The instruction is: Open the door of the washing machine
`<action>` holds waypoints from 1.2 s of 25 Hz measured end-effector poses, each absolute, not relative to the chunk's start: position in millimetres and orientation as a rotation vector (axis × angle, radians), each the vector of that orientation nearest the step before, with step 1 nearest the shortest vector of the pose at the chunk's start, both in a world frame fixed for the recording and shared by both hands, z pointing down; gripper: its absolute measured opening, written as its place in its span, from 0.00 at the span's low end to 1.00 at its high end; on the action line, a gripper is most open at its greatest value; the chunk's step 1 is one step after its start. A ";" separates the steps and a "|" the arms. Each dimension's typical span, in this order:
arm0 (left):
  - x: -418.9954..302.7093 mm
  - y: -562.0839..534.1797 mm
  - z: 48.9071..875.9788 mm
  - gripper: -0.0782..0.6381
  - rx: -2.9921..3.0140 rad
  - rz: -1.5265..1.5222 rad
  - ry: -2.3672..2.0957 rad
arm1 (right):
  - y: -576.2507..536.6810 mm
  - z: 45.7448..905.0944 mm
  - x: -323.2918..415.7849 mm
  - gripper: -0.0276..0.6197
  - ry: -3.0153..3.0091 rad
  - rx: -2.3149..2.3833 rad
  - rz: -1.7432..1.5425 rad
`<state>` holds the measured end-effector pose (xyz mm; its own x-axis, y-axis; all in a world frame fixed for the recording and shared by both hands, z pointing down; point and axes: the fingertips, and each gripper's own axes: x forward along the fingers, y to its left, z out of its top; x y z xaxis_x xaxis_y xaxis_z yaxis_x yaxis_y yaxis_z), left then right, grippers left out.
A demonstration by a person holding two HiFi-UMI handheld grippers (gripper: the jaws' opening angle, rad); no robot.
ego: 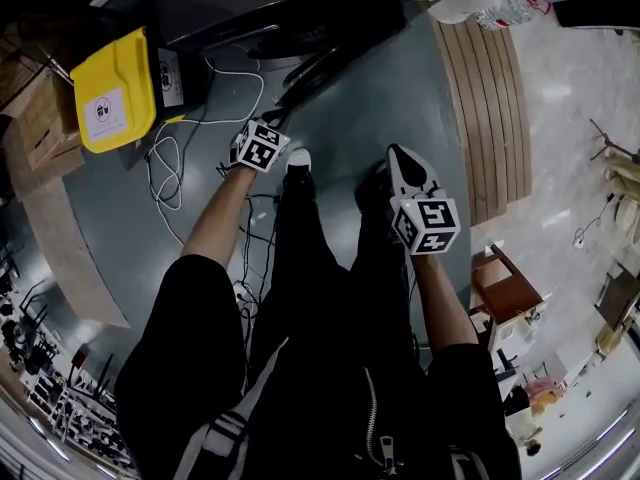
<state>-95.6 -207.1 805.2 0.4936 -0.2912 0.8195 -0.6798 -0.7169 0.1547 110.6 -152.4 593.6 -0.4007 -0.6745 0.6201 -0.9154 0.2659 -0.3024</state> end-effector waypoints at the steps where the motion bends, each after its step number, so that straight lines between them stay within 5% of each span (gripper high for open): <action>1: -89.3 -200.2 806.1 0.18 2.278 1.123 -0.795 | -150.8 594.4 113.6 0.05 -2.176 1.446 0.906; 14: 33.2 -96.6 813.5 0.19 2.301 1.134 -0.447 | -122.2 598.0 212.2 0.05 -2.103 1.622 0.929; 30: 232.4 -38.7 812.7 0.18 2.035 0.904 -0.711 | -52.0 612.3 392.6 0.05 -1.967 1.856 1.006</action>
<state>232.4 -38.7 812.7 0.5902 -0.1696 0.7893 -0.7269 -0.5369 0.4282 392.6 -52.0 612.3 -0.1533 -0.7741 0.6142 -0.9510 -0.0533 -0.3045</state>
